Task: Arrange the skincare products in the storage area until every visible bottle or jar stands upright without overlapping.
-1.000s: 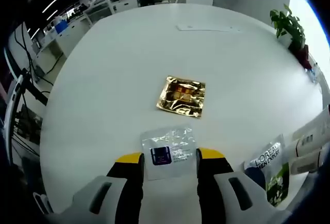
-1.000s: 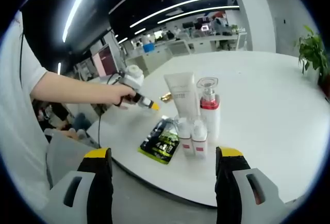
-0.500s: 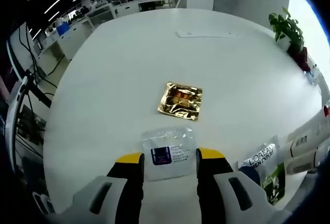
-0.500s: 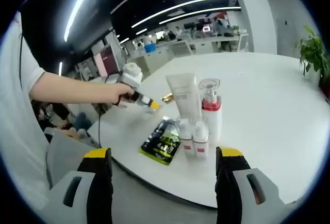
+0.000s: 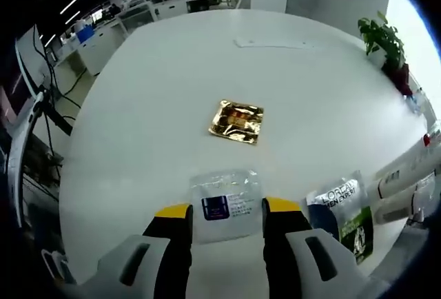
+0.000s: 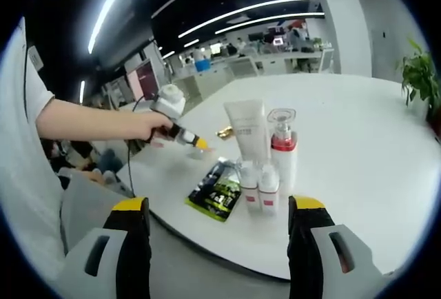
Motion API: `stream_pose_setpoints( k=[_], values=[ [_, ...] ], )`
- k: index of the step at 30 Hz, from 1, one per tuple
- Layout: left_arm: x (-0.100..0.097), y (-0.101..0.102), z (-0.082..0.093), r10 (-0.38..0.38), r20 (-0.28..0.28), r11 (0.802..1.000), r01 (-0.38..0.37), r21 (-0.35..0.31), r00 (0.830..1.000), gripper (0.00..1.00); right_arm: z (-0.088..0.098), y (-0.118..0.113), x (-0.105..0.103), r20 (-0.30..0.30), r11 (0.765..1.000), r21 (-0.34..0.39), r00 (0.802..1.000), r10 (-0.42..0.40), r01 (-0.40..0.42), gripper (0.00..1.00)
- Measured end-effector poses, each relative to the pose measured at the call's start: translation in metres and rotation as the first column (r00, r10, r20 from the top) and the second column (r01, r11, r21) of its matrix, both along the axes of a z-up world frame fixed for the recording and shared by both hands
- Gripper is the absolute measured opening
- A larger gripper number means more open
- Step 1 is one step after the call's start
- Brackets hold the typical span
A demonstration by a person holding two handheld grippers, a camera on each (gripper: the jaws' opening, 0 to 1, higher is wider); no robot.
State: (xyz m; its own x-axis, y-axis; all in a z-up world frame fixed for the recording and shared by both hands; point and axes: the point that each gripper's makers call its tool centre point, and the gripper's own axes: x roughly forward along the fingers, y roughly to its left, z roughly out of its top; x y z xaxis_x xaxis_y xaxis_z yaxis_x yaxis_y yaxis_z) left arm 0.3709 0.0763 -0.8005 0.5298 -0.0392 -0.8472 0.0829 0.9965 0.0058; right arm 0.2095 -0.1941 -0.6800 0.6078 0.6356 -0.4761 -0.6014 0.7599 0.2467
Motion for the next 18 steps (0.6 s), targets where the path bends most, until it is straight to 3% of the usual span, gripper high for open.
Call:
stream_pose_setpoints(
  k=[6, 18],
  values=[
    [-0.005, -0.005, 0.005, -0.032, 0.007, 0.999, 0.032, 0.011, 0.999, 0.39, 0.001, 0.0, 0.0, 0.008, 1.0, -0.001, 1.0, 0.002, -0.002, 0.81],
    [-0.029, -0.011, 0.013, -0.018, 0.0, 1.0, 0.018, -0.013, 1.0, 0.38, 0.005, 0.003, -0.002, 0.033, 1.0, 0.002, 0.999, 0.02, -0.02, 0.81]
  ],
)
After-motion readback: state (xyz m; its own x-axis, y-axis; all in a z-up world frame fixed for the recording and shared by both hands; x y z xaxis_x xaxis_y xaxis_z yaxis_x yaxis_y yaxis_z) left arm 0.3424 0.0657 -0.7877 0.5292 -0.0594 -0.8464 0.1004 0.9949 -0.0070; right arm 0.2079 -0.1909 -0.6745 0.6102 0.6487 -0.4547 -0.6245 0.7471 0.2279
